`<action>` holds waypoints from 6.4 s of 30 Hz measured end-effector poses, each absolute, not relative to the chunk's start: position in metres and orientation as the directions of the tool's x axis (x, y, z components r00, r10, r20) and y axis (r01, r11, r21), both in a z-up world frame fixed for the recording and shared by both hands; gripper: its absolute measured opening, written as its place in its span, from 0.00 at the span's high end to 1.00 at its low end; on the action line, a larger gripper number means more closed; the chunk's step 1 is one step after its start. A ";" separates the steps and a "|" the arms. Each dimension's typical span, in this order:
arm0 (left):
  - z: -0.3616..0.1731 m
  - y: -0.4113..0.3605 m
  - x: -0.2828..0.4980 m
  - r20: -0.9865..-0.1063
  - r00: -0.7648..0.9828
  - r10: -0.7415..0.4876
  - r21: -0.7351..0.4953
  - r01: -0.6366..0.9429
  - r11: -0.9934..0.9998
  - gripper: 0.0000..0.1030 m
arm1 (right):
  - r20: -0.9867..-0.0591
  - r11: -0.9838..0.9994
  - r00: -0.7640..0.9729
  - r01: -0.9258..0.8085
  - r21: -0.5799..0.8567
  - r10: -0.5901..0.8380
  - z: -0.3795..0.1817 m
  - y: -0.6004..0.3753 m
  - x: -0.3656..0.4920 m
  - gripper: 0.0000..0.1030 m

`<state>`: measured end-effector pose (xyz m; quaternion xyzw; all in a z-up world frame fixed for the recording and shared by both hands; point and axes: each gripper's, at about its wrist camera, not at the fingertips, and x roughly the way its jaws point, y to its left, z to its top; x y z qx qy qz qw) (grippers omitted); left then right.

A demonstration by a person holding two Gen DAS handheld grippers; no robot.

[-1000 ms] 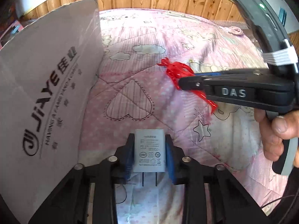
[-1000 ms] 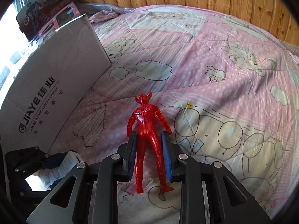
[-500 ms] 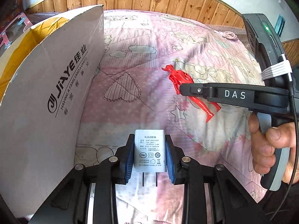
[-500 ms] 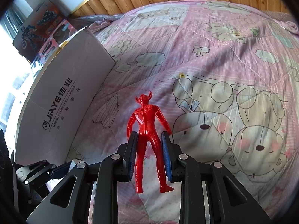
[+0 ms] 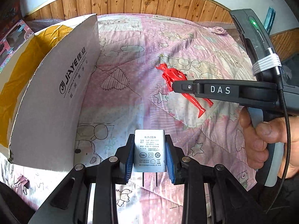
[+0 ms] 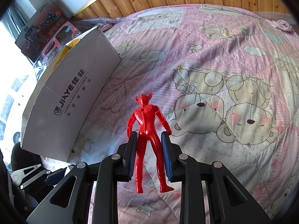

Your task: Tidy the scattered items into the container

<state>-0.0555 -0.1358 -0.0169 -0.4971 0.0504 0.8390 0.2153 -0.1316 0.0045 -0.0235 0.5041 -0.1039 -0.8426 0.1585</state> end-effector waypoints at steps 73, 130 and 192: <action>0.099 -0.313 -0.008 -0.703 -0.641 0.307 -0.243 -0.188 -0.951 0.70 | -0.673 -0.830 -0.500 0.439 0.345 -0.545 0.091 -0.150 0.003 0.74; 0.081 -0.369 -0.163 -0.747 -0.599 0.288 -0.300 -0.083 -0.950 0.70 | -0.717 -0.837 -0.510 0.514 0.191 -0.476 0.130 -0.240 -0.176 0.74; 0.086 -0.359 -0.074 -0.825 -0.525 0.207 -0.170 -0.120 -0.978 0.41 | -0.928 -0.772 -0.318 0.633 -0.053 -0.197 0.077 -0.221 -0.118 0.49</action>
